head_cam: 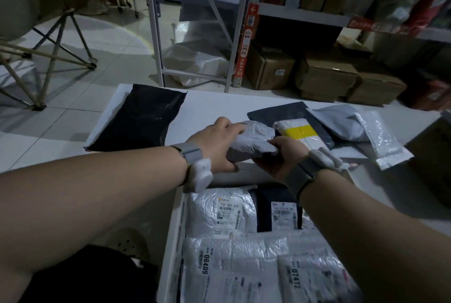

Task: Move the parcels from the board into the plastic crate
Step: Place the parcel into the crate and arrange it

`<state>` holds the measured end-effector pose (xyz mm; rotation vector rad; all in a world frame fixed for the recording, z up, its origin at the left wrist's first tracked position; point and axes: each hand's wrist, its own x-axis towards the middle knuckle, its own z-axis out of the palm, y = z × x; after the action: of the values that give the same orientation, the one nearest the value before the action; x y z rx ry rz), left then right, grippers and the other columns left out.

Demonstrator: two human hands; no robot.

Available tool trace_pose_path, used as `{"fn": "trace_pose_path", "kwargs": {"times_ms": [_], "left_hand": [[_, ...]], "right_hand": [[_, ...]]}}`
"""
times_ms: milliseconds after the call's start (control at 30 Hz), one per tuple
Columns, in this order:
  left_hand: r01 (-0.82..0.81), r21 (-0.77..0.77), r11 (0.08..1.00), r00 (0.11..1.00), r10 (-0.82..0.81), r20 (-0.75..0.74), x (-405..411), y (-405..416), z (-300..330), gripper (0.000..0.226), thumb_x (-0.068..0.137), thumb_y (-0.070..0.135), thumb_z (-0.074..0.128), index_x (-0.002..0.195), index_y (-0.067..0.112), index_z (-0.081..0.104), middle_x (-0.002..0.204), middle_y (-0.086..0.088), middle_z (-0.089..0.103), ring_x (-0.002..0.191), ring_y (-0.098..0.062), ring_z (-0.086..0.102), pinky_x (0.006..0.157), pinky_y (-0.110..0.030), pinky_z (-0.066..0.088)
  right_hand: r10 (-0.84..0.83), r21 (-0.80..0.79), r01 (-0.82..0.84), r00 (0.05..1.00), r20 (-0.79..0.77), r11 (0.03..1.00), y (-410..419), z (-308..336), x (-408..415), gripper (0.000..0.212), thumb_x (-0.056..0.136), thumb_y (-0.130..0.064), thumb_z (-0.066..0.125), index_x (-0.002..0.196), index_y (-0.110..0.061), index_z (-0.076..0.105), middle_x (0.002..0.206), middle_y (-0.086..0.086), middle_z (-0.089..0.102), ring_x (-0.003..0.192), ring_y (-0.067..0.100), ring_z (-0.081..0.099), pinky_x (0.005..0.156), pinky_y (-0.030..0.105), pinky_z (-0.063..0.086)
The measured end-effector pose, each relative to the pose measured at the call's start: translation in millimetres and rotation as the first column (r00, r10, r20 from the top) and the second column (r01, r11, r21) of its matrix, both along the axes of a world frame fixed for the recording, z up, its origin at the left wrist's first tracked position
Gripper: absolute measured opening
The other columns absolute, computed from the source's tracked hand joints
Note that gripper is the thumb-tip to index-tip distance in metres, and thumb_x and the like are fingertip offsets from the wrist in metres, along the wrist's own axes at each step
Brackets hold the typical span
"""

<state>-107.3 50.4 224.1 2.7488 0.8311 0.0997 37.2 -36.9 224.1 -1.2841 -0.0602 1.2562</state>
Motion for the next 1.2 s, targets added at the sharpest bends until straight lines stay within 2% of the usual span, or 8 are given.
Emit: {"fn": "trace_pose_path", "kwargs": {"times_ms": [233,467,567,633,700,800,967,1200], "left_hand": [[-0.027,-0.099,0.995,0.998,0.033,0.058,2.9,-35.6,6.9,0.046,0.078,0.032,0.064,0.121,0.023,0.049,0.116,-0.002,0.057,0.104,-0.025,0.057,0.084,-0.034,0.049],[-0.171,-0.574,0.801,0.914,0.346,0.211,10.1,-62.8,20.5,0.014,0.083,0.026,0.069,0.084,0.022,0.055,0.077,0.007,0.060,0.068,-0.008,0.058,0.063,-0.019,0.048],[-0.148,-0.750,0.645,0.884,0.427,0.193,10.2,-67.8,20.2,0.011,0.088,0.023,0.064,0.079,0.018,0.059,0.072,0.007,0.063,0.066,-0.011,0.062,0.062,-0.015,0.050],[-0.153,-0.823,0.547,0.862,0.481,0.159,9.9,-69.9,15.8,0.011,0.089,0.025,0.062,0.081,0.017,0.063,0.080,-0.004,0.069,0.081,-0.027,0.068,0.082,-0.024,0.054],[-0.148,-0.893,0.425,0.850,0.516,0.105,12.7,-77.4,9.2,0.014,0.091,0.028,0.059,0.090,0.015,0.064,0.091,-0.012,0.071,0.087,-0.033,0.068,0.090,-0.041,0.053],[-0.134,-0.942,0.308,0.838,0.543,0.058,15.0,-87.0,2.7,0.016,0.097,0.027,0.050,0.091,0.017,0.061,0.082,-0.008,0.068,0.067,-0.022,0.065,0.068,-0.032,0.056],[-0.329,-0.899,0.288,0.813,0.572,-0.114,14.3,-90.7,-12.4,0.016,0.095,0.032,0.053,0.089,0.018,0.059,0.078,-0.007,0.062,0.060,-0.016,0.059,0.061,-0.028,0.051],[-0.446,-0.877,0.181,0.708,0.671,-0.222,19.9,-92.0,-36.5,0.065,0.090,0.065,0.035,0.114,0.009,0.058,0.097,-0.018,0.064,0.086,-0.028,0.061,0.079,-0.036,0.050]], "right_hand": [[0.036,-0.054,-0.036,0.999,0.016,0.998,-36.9,-15.3,10.0,0.031,0.098,-0.013,0.033,0.077,-0.005,0.054,0.053,0.009,0.064,0.043,0.018,0.063,0.041,0.019,0.050],[0.075,-0.077,-0.073,0.997,0.026,0.994,-84.7,-32.2,28.6,0.048,0.096,-0.051,0.042,0.060,-0.018,0.041,0.044,-0.002,0.045,0.043,0.015,0.041,0.049,0.024,0.037],[0.140,-0.156,-0.118,0.980,0.140,0.981,-107.2,-45.6,31.8,0.054,0.087,-0.060,0.052,0.092,-0.008,0.066,0.089,0.013,0.071,0.085,0.028,0.067,0.080,0.041,0.055],[0.179,-0.087,-0.175,0.983,0.031,0.981,-115.7,-52.5,30.4,0.065,0.085,-0.065,0.050,0.114,-0.008,0.064,0.112,0.019,0.069,0.099,0.034,0.067,0.080,0.046,0.056],[0.198,0.012,-0.198,0.976,-0.088,0.980,-121.4,-55.5,28.7,0.062,0.089,-0.062,0.045,0.121,-0.012,0.060,0.114,0.017,0.068,0.095,0.033,0.069,0.073,0.041,0.057],[0.176,0.029,-0.174,0.977,-0.121,0.984,-120.3,-60.8,28.0,0.039,0.098,-0.041,0.043,0.117,-0.012,0.059,0.102,0.014,0.071,0.086,0.030,0.071,0.072,0.040,0.056],[0.109,-0.071,-0.104,0.991,0.072,0.992,-115.1,-76.0,33.6,0.040,0.086,-0.033,0.067,0.123,-0.019,0.058,0.110,0.014,0.070,0.098,0.039,0.067,0.087,0.062,0.050],[0.153,-0.145,-0.122,0.961,0.229,0.982,-105.0,-78.9,35.4,0.017,0.088,-0.016,0.066,0.104,-0.012,0.061,0.093,0.015,0.071,0.085,0.037,0.069,0.078,0.063,0.053]]}}
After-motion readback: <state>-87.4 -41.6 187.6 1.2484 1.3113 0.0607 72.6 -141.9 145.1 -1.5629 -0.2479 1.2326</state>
